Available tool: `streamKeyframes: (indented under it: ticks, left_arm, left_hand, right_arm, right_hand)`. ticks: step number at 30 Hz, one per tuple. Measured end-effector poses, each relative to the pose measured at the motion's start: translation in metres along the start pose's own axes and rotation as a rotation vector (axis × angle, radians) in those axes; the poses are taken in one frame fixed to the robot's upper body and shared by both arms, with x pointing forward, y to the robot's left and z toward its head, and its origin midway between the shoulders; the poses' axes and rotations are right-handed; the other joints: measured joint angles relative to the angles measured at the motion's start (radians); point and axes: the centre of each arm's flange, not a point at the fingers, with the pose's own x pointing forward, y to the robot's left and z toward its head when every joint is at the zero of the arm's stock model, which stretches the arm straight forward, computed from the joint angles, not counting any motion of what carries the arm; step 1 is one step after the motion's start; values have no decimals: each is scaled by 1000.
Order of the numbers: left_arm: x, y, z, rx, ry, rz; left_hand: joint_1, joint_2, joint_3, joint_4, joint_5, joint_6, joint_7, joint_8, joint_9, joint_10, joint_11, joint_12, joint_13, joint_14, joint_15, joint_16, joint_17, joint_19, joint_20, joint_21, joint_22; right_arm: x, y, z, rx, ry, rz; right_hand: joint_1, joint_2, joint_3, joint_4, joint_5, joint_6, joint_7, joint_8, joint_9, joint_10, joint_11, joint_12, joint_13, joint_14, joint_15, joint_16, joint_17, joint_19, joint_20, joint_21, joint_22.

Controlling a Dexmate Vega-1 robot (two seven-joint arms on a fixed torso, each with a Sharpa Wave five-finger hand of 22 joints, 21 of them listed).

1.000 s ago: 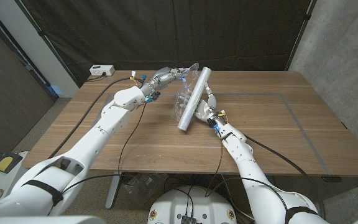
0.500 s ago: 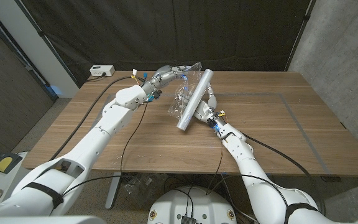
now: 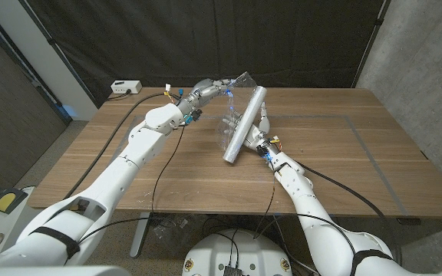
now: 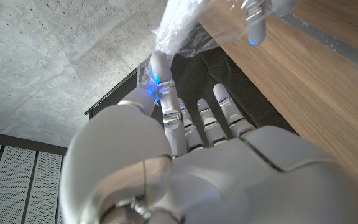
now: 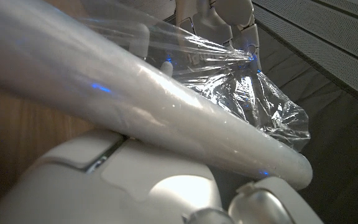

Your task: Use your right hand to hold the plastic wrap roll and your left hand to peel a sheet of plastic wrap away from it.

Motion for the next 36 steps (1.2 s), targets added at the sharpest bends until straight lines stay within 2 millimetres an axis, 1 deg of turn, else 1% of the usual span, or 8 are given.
streamKeyframes:
  ticks: [3, 6, 9, 15, 17, 22, 27, 36]
  left_arm:
    - [0, -1, 1, 0, 1, 7]
    - [0, -2, 2, -1, 4, 12]
    - [0, -4, 3, -4, 6, 18]
    - [-1, -6, 5, -6, 13, 32]
    - [-1, -8, 6, -7, 14, 40]
    - [-2, -9, 9, -11, 20, 68]
    - [-3, -11, 14, -22, 24, 110]
    - [-5, -13, 26, -24, 12, 154]
  left_hand:
    - [0, 0, 0, 0, 0, -1, 1, 0, 2, 3, -3, 0, 0, 0, 0, 0, 0, 0, 0, 6, -1]
    - [0, -1, 3, -3, 0, -1, 1, 0, 5, 3, -3, 0, 0, 0, 0, -6, 0, 0, 0, 7, -1]
    - [-3, -5, 7, 1, 0, -4, 4, 0, 5, 3, -3, 8, 0, 0, 0, -6, 0, 0, 0, 7, -1]
    - [5, -13, 7, 1, 0, -4, 4, 0, 2, 3, -3, 8, 0, 0, 0, -6, 0, 0, 0, 13, -5]
    - [5, -13, 7, 1, 0, 0, 8, 0, 2, 7, 1, 8, 0, 0, 0, -6, 0, 0, 0, 17, -5]
    - [5, -13, 14, 0, 0, 0, 8, 0, 3, 17, -5, 15, 0, 8, 0, -6, 0, 0, 0, 25, -5]
    - [-1, -20, 19, 0, 0, 3, 11, 0, -3, 21, -7, 16, -3, 19, 0, -6, 5, 8, -7, 32, -5]
    - [-1, -20, 24, 2, 0, 4, 11, 8, 0, 32, -7, 23, -3, 24, 5, -6, 5, 7, -7, 41, -10]
  right_arm:
    - [1, 1, 1, 5, 5, 1]
    - [0, 1, 1, 9, 4, 5]
    - [0, 1, 1, 21, 3, 13]
    - [-1, 1, 2, 57, 15, 16]
    - [-1, 2, 3, 70, 26, 19]
    - [-5, 1, 4, 84, 44, 17]
    - [-9, 0, 4, 93, 64, 17]
    - [-16, 0, 2, 108, 91, 12]
  right_hand:
    - [0, 0, -52, -2, 17, -30, 11, -2, -5, -42, 12, -9, -12, -45, 14, -14, -17, -32, 31, -58, -2]
    - [7, 7, -89, -11, 31, -68, 23, -5, -5, -79, 26, -20, -23, -80, 19, -15, -33, -55, 33, -102, 0]
    - [14, 14, -102, -16, 35, -81, 27, -5, -5, -95, 33, -23, -27, -95, 22, -15, -40, -55, 32, -121, 1]
    - [24, 24, -105, -18, 42, -85, 26, -5, -5, -106, 33, -23, -30, -99, 26, -15, -44, -54, 32, -127, 1]
    - [28, 28, -108, -15, 46, -91, 32, -5, -5, -112, 39, -23, -34, -99, 26, -15, -49, -36, 18, -130, 1]
    - [35, 35, -123, -18, 54, -133, 53, -12, -4, -133, 46, -23, -43, -107, 35, -15, -62, 16, 24, -142, 1]
    - [50, 34, -131, -25, 62, -145, 66, -12, -4, -142, 47, -23, -45, -118, 34, -15, -67, 21, 30, -150, 1]
    - [64, 39, -135, -29, 62, -145, 66, -8, -4, -147, 53, -23, -48, -118, 34, -15, -76, 40, 24, -164, 1]
